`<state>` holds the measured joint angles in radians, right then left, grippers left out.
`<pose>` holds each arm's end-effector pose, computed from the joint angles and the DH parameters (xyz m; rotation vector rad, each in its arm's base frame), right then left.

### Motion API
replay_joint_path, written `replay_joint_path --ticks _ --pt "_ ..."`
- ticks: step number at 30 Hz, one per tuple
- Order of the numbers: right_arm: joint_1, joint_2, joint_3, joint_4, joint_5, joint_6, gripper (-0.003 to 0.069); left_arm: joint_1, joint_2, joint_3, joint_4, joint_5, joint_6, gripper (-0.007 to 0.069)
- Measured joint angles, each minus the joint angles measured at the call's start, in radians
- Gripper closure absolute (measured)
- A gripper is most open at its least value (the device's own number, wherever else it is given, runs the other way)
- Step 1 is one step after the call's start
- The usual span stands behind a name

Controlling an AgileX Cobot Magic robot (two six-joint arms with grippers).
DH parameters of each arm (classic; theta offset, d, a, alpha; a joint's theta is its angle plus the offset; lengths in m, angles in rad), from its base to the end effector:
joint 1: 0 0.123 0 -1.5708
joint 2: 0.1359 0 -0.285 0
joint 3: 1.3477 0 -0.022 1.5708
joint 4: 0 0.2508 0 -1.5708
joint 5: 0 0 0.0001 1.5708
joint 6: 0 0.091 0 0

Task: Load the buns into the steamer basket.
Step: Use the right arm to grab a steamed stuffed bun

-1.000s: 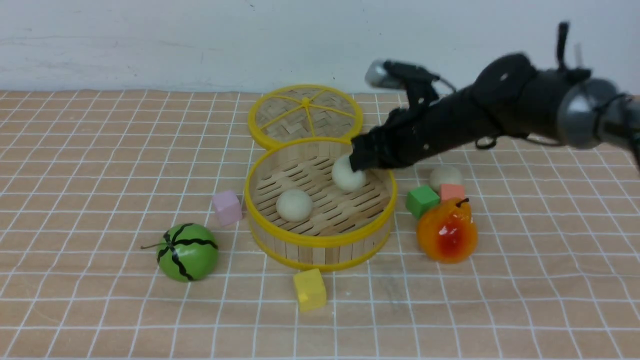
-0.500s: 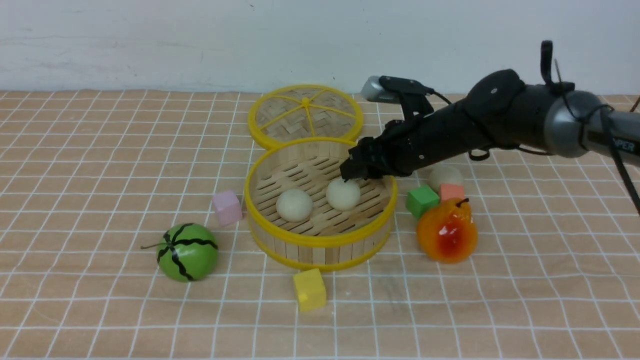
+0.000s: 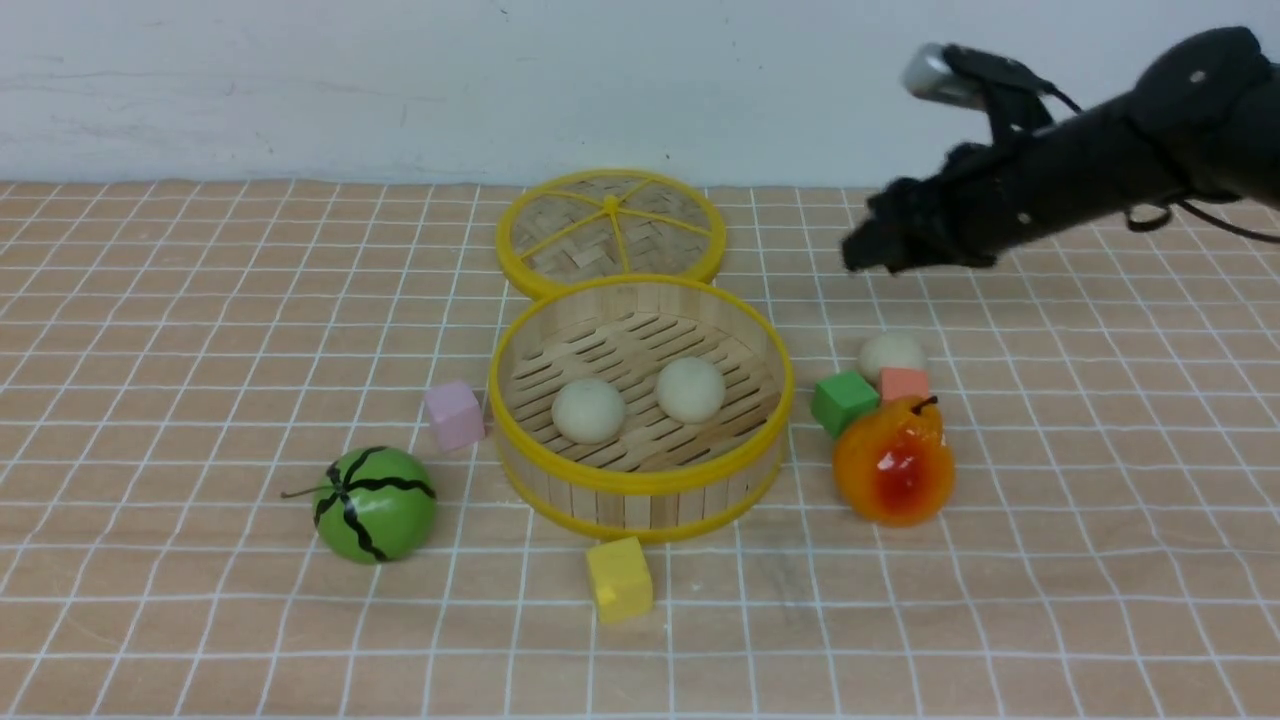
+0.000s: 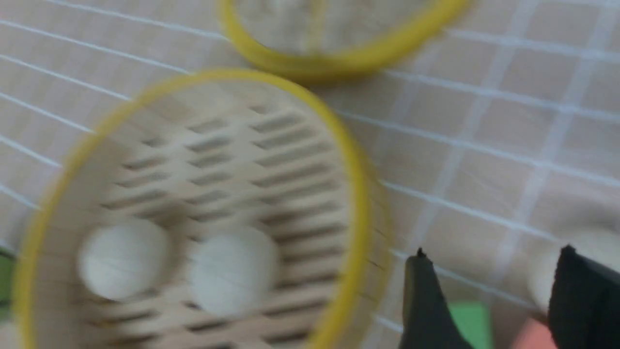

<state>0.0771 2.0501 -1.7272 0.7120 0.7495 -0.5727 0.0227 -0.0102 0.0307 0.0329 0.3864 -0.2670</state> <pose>0.4627 0.0764 0.2573 -0.3127 2.3641 0.5879 0.0523 0.0023 0.1687 -0.2530 1.8755 -0.1342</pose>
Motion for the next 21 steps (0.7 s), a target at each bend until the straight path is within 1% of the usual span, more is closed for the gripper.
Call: replay_joint_path --ticks 2,6,7,8,10,14,21 --pt "0.000 0.014 0.000 -0.107 0.009 0.069 0.0321 0.000 0.000 0.000 0.000 0.000 0.000 0.0462" --pt "0.035 0.030 0.000 -0.325 0.007 0.219 0.0342 0.000 0.000 0.000 0.000 0.000 0.000 0.0459" --pt "0.040 0.032 0.000 -0.334 0.004 0.226 0.0343 0.000 0.000 0.000 0.000 0.000 0.000 0.0459" --pt "0.054 0.035 0.000 -0.389 -0.027 0.277 0.0351 0.000 0.000 0.000 0.000 0.000 0.000 0.0459" --pt "0.069 0.042 0.000 -0.447 -0.089 0.348 0.0365 0.000 0.000 0.000 0.000 0.000 0.000 0.0457" --pt "0.073 0.057 0.000 -0.472 -0.181 0.400 0.0386 0.000 0.000 0.000 0.000 0.000 0.000 0.0452" --pt "0.073 0.106 0.000 -0.476 -0.228 0.407 0.0393 0.000 0.000 0.000 0.000 0.000 0.000 0.0449"
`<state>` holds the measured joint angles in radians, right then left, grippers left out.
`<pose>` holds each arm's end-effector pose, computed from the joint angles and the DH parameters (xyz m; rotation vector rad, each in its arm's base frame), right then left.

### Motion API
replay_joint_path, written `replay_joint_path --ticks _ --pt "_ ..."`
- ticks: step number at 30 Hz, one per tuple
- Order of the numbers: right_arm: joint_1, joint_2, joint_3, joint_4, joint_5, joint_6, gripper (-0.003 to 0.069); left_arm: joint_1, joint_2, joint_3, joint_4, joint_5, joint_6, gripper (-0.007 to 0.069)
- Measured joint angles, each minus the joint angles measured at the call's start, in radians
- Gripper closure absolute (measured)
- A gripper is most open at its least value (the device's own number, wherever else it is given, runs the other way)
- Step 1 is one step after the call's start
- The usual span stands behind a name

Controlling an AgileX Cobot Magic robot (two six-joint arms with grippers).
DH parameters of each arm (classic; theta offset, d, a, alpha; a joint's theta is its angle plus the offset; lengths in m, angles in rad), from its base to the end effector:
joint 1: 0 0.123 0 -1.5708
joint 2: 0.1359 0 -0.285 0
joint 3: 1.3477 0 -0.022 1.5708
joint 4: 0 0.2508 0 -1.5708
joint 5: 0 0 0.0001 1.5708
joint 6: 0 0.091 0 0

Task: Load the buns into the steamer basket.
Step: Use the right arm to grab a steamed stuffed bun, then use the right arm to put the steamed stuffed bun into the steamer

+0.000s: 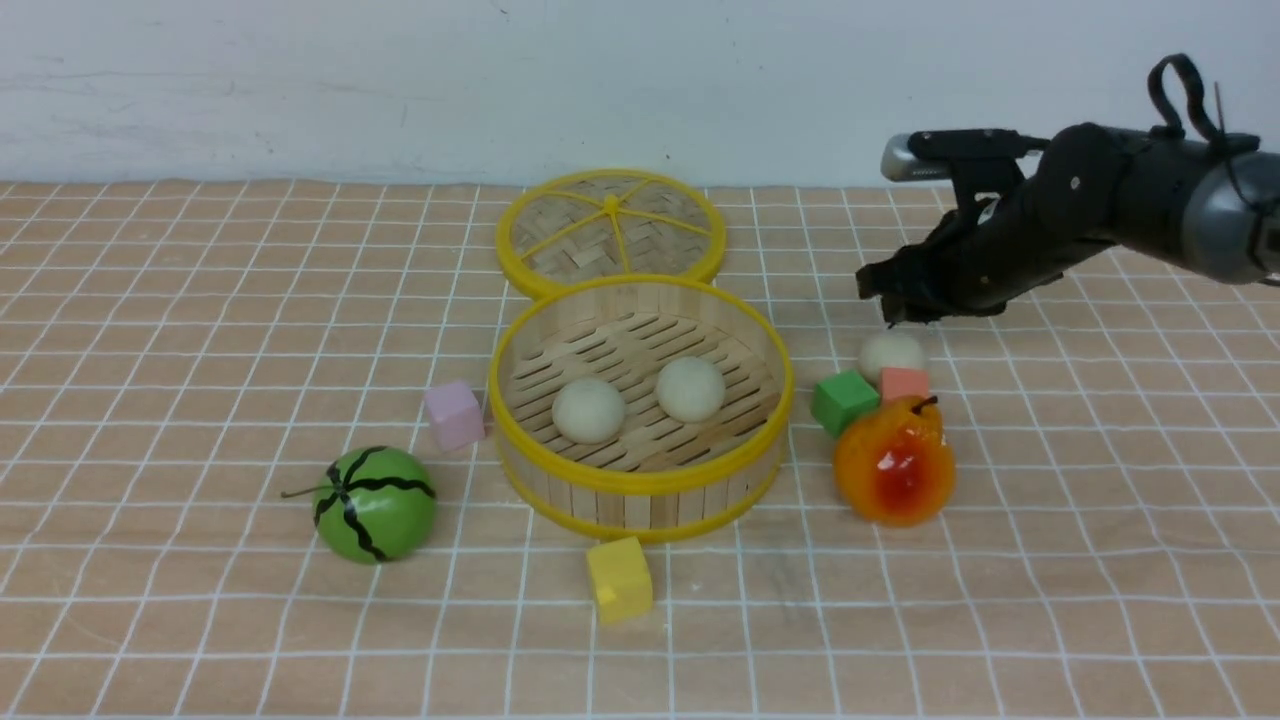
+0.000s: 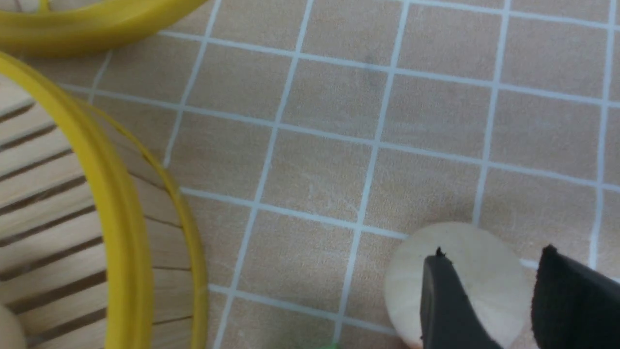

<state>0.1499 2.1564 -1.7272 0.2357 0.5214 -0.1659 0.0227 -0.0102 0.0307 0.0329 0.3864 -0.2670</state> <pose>0.4843 0.0839 0.2055 -0.1872 2.4200 0.2272 0.0523 0.0023 0.1687 -0.2530 1.8755 -0.1342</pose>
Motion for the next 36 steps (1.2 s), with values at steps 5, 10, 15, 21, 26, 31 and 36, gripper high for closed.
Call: replay_joint_path --ticks 5,10,15,21,26,31,36 --pt "0.000 0.032 0.000 -0.003 -0.020 0.002 0.0394 0.000 0.000 0.000 0.000 0.000 0.000 0.0449" --pt "0.000 0.060 0.000 -0.003 -0.031 0.002 0.0414 0.000 0.000 0.000 0.000 0.000 0.000 0.0443" --pt "0.000 0.071 0.000 -0.003 -0.038 0.002 0.0552 0.000 0.000 0.000 0.001 0.000 0.000 0.0440" --pt "0.000 0.060 0.000 0.001 -0.032 0.002 0.0657 0.000 0.000 0.000 0.001 0.000 0.000 0.0431" --pt "0.000 -0.026 0.000 0.064 0.018 0.002 0.0657 0.000 0.000 0.000 0.001 0.000 0.000 0.0426" --pt "0.026 -0.105 0.000 0.295 0.035 -0.108 0.0657 0.000 0.000 0.000 0.001 0.000 0.000 0.0425" --pt "0.122 -0.081 0.000 0.588 0.027 -0.412 0.0657 0.000 0.000 0.000 0.001 0.000 0.000 0.0421"
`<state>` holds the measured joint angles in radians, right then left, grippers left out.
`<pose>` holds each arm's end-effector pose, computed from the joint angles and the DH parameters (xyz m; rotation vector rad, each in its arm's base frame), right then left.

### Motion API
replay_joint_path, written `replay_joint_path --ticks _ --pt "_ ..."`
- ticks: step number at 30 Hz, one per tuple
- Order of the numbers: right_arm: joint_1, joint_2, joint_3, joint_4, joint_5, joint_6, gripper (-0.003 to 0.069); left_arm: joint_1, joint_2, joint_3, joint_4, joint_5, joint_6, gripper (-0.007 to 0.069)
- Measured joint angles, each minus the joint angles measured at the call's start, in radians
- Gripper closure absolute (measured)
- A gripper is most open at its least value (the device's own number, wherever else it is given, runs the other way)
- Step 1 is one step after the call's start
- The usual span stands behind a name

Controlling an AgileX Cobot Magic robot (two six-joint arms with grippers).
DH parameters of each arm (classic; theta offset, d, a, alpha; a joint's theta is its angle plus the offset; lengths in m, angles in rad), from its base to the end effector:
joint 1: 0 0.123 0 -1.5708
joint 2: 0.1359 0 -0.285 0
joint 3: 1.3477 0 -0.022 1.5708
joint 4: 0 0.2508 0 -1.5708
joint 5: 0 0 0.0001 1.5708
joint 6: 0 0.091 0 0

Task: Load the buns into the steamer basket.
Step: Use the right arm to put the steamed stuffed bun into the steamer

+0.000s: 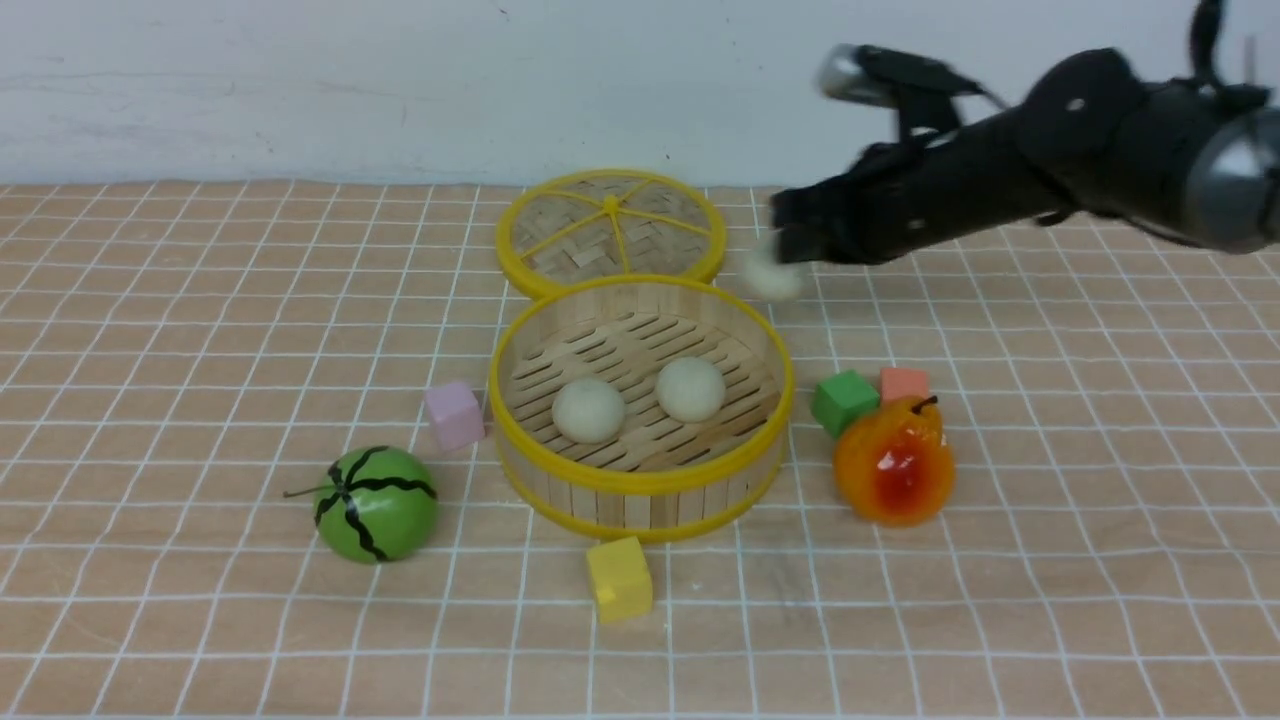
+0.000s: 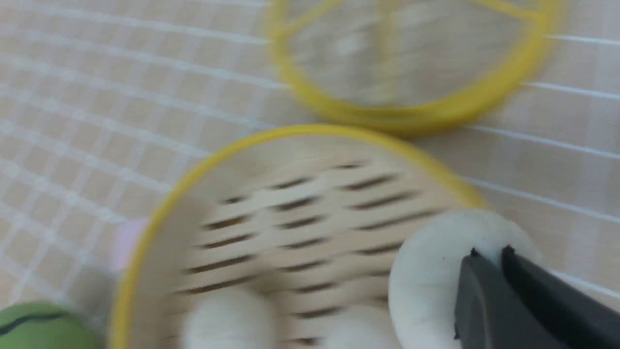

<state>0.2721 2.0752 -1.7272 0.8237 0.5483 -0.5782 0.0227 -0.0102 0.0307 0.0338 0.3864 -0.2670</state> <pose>0.4577 0.1639 0.2569 -0.3378 2.2255 0.6749 0.0523 0.0023 0.1687 -0.2524 1.8755 -0.1334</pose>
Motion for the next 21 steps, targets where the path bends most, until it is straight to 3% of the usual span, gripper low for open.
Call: replay_joint_path --ticks 6,9,17,21 --pt "0.093 0.098 0.000 0.204 -0.080 -0.254 0.0657 0.000 0.000 0.000 0.000 0.000 0.000 0.0414" --pt "0.115 0.133 0.000 0.244 -0.144 -0.315 0.0655 0.000 0.000 0.000 0.000 0.000 0.000 0.0411" --pt "0.124 0.177 0.000 0.271 -0.232 -0.358 0.0606 0.000 0.000 0.000 0.000 0.000 0.000 0.0406" --pt "0.124 0.179 0.000 0.271 -0.242 -0.361 0.0505 0.000 0.000 0.000 0.000 0.000 0.000 0.0400"
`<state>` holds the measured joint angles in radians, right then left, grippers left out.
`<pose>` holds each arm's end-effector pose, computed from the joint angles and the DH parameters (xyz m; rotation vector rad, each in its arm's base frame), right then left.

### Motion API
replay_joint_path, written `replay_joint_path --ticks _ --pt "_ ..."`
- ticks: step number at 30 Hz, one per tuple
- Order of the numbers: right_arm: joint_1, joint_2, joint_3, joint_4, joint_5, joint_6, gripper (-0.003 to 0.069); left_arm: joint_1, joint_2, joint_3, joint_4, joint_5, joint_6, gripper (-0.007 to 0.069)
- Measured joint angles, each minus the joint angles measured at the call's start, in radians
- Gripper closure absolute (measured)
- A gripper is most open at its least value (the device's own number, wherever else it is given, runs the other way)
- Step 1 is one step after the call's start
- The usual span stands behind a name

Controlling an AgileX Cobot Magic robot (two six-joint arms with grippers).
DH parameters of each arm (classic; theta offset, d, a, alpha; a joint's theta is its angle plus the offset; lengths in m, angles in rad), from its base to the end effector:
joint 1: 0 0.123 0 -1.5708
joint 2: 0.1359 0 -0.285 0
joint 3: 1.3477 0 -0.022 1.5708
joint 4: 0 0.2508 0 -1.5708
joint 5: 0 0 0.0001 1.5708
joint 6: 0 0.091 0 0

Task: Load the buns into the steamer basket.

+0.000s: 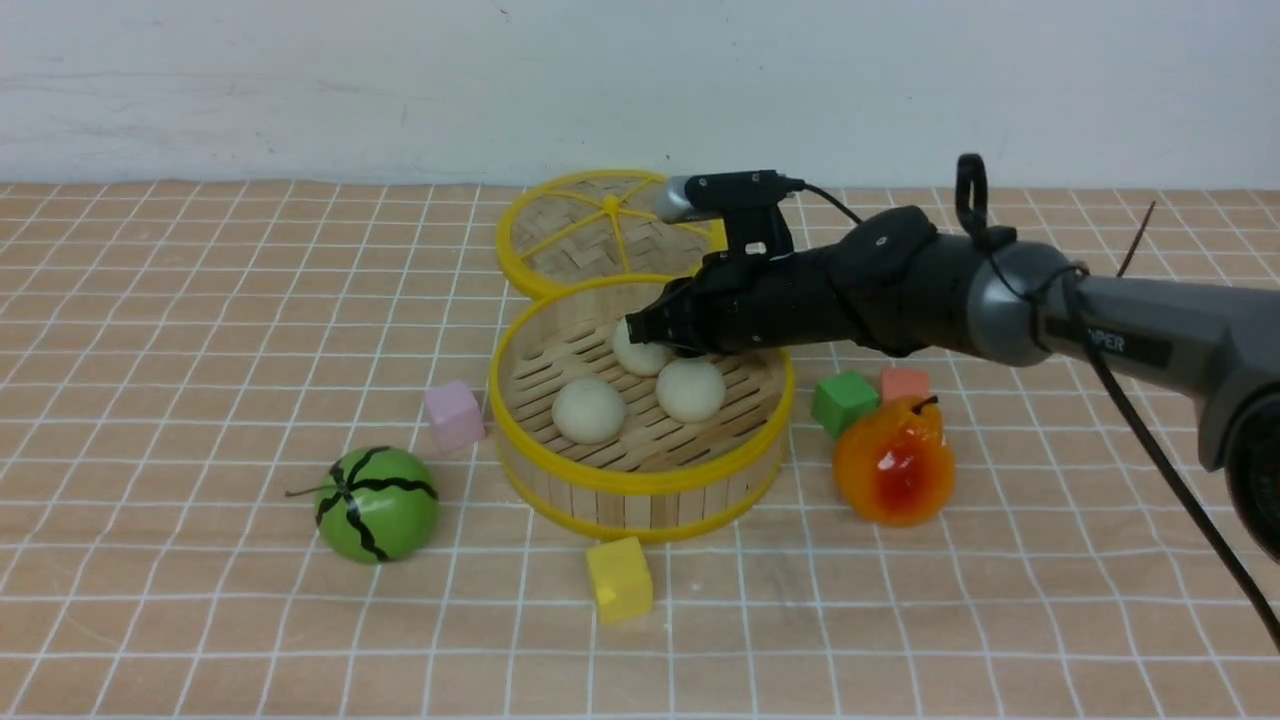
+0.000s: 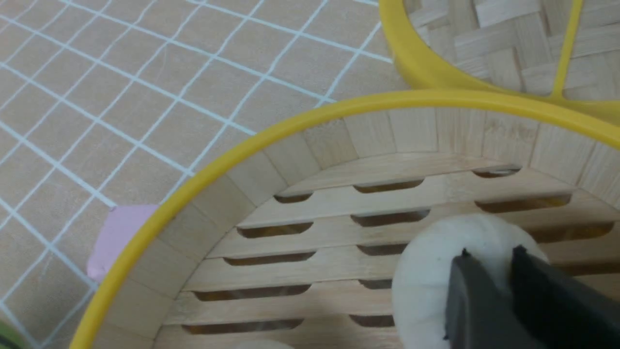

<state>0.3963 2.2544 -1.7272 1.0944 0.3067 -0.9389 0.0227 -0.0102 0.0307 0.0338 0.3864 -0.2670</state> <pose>0.4681 0.2224 0.1822 -0.4432 2.1466 0.5972 0.0523 0.0023 0.1687 -0.2524 1.8755 -0.1334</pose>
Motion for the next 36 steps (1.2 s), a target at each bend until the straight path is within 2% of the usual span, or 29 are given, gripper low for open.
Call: replay_joint_path --ticks 6,11,14,19,20,22,23,24,27,29,31,32,36 --pt "0.000 -0.036 0.000 -0.013 0.070 -0.029 0.0334 0.000 0.000 0.000 0.000 0.000 0.000 0.0396" --pt "-0.004 -0.160 0.000 -0.106 0.195 -0.036 0.0293 0.000 0.000 0.000 0.000 0.000 0.000 0.0393" --pt "-0.018 -0.247 0.000 -0.188 0.269 0.029 0.0291 0.000 0.000 0.000 0.000 0.000 0.000 0.0389" --pt "-0.104 -0.508 0.000 -0.461 0.427 0.365 0.0291 0.000 0.000 0.000 0.000 -0.001 0.000 0.0387" --pt "-0.111 -0.527 0.000 -0.473 0.433 0.393 0.0291 0.000 0.000 0.000 0.000 -0.001 0.000 0.0387" --pt "-0.155 -0.632 0.000 -0.611 0.522 0.545 0.0300 0.000 0.000 0.000 0.000 -0.001 0.000 0.0387" --pt "-0.159 -0.640 0.000 -0.633 0.539 0.557 0.0301 0.000 0.000 0.000 0.000 -0.001 0.000 0.0387" --pt "-0.190 -0.712 0.005 -0.716 0.610 0.648 0.0324 0.000 0.000 0.000 0.000 -0.001 0.000 0.0387" --pt "-0.223 -0.794 0.044 -0.808 0.698 0.731 0.0379 0.000 0.000 0.000 0.000 -0.001 0.000 0.0387" --pt "-0.257 -0.920 0.136 -0.869 0.761 0.795 0.0468 0.000 0.000 0.000 0.000 -0.001 0.000 0.0387" --pt "-0.267 -1.025 0.235 -0.886 0.770 0.820 0.0547 0.000 0.000 0.000 0.000 -0.001 0.000 0.0387" --pt "-0.267 -1.105 0.325 -0.890 0.759 0.834 0.0608 0.000 0.000 0.000 0.000 -0.001 0.000 0.0387" --pt "-0.267 -1.354 0.569 -0.890 0.658 0.867 0.0678 0.000 0.000 0.000 0.000 -0.001 0.000 0.0387"
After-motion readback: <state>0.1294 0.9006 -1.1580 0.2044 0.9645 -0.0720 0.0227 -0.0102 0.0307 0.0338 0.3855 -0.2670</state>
